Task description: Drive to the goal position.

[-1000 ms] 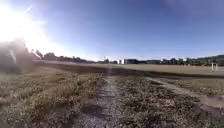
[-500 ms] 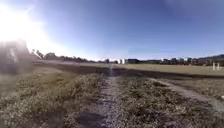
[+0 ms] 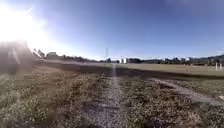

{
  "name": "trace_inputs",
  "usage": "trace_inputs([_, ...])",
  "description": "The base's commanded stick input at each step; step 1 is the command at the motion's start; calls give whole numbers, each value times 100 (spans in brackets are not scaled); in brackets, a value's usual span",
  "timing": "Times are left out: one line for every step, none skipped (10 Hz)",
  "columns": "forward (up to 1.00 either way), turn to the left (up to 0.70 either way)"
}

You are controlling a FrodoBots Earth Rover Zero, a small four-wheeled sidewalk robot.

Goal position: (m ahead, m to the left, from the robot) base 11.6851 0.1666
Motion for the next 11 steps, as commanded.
trace_inputs([50, -4])
trace_inputs([50, -22])
trace_inputs([50, -39])
trace_inputs([50, -50])
trace_inputs([50, -2])
trace_inputs([50, 0])
trace_inputs([50, 0])
trace_inputs([50, 0])
trace_inputs([50, 0])
trace_inputs([50, 0])
trace_inputs([50, 0])
